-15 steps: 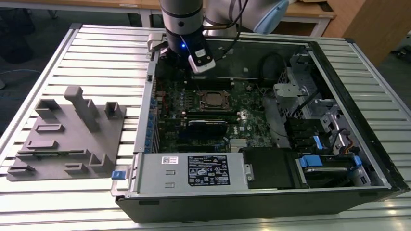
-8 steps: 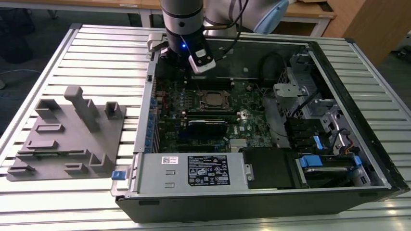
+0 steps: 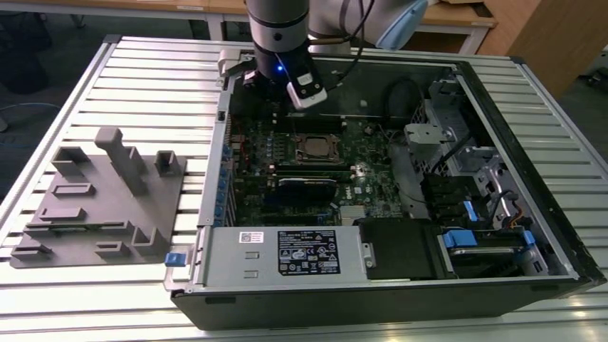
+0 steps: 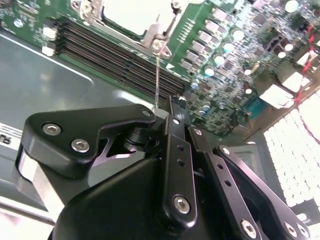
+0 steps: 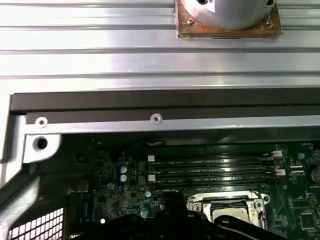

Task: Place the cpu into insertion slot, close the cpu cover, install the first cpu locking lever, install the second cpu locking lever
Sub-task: 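Install the first cpu locking lever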

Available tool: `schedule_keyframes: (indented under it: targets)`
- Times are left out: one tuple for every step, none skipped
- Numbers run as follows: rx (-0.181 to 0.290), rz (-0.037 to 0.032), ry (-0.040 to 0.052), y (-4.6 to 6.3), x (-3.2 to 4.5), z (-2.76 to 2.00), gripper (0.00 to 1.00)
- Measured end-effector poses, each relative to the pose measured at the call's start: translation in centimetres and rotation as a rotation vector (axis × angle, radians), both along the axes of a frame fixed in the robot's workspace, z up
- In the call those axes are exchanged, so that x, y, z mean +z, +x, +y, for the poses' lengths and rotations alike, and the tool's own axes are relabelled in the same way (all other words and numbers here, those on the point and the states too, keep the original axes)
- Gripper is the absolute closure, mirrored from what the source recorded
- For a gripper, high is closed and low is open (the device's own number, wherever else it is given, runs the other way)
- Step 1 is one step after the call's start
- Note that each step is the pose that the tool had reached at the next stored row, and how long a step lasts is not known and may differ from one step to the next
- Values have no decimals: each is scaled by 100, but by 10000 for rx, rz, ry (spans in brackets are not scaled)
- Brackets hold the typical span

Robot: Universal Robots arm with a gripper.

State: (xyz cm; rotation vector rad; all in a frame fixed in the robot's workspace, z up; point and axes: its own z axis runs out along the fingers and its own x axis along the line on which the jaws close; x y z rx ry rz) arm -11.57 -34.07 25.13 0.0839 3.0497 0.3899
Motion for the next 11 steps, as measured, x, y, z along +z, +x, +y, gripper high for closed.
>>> schedule_keyframes:
  targets:
    - [0, 0, 0, 23, -1, 0, 89]
    - [-1, 0, 0, 48, -1, 0, 89]
    - [-1, 0, 0, 75, -2, 0, 89]
    - [-1, 0, 0, 102, -3, 0, 89]
    - [0, 0, 0, 126, -3, 0, 89]
    - [0, 0, 1, 150, -4, 0, 89]
    - [0, 0, 1, 173, -6, 0, 89]
    - [0, 0, 1, 197, -6, 0, 89]
    - [-1, 0, 1, 220, -7, 0, 89]
    - [0, 0, 1, 241, -8, 0, 89]
    - [-1, 0, 2, 260, -10, 0, 89]
